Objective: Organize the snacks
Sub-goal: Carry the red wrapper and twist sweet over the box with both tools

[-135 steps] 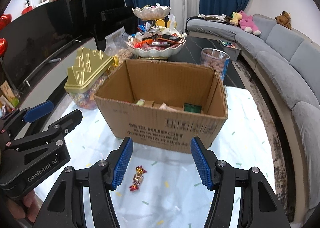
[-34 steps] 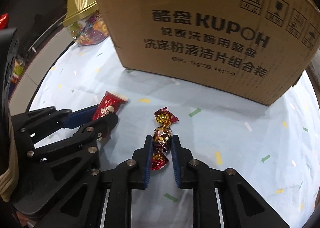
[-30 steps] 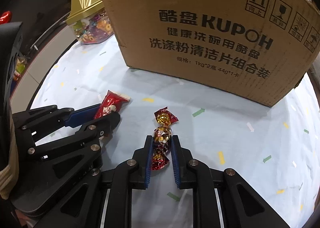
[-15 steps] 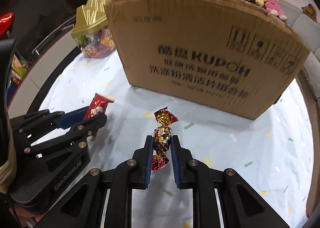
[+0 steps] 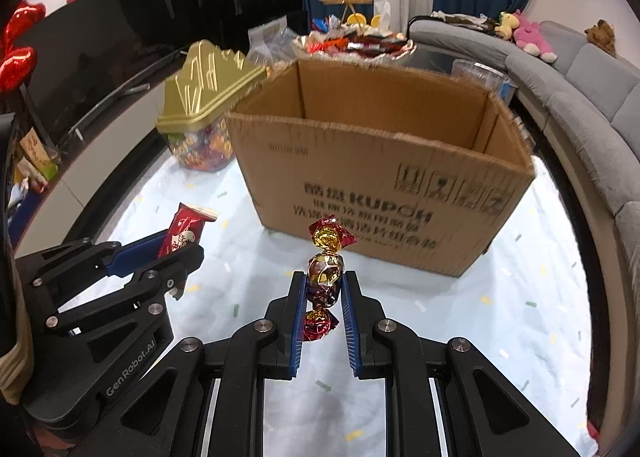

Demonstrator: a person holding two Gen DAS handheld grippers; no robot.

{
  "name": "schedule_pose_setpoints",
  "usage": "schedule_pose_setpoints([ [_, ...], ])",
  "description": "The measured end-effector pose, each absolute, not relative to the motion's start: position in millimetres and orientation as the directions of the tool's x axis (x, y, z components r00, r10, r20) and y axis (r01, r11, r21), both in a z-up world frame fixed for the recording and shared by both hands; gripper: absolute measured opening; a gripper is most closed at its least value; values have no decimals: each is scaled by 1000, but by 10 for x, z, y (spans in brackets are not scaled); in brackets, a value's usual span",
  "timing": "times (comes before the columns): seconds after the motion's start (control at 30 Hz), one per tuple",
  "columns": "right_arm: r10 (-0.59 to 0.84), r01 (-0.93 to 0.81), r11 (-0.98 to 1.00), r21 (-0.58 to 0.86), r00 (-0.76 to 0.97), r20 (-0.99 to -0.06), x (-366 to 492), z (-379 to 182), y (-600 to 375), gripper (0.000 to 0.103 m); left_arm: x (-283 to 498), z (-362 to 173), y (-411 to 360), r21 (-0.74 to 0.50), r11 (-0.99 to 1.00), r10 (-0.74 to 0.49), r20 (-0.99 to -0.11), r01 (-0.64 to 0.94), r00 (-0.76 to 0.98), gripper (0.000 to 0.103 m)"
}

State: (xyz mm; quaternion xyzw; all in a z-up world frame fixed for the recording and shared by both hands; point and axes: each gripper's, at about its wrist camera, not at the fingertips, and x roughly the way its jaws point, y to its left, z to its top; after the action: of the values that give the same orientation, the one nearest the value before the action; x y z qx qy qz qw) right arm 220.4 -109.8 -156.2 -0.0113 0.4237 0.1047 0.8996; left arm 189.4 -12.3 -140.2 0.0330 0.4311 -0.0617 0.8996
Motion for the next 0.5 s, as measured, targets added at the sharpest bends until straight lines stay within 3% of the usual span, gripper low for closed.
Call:
schedule_pose_setpoints([
  [0.5,150,-136,988,77,684,-714,2296,-1129,-1373,19,2085,-970,-312,4,987,-105,-739,160,665,22],
])
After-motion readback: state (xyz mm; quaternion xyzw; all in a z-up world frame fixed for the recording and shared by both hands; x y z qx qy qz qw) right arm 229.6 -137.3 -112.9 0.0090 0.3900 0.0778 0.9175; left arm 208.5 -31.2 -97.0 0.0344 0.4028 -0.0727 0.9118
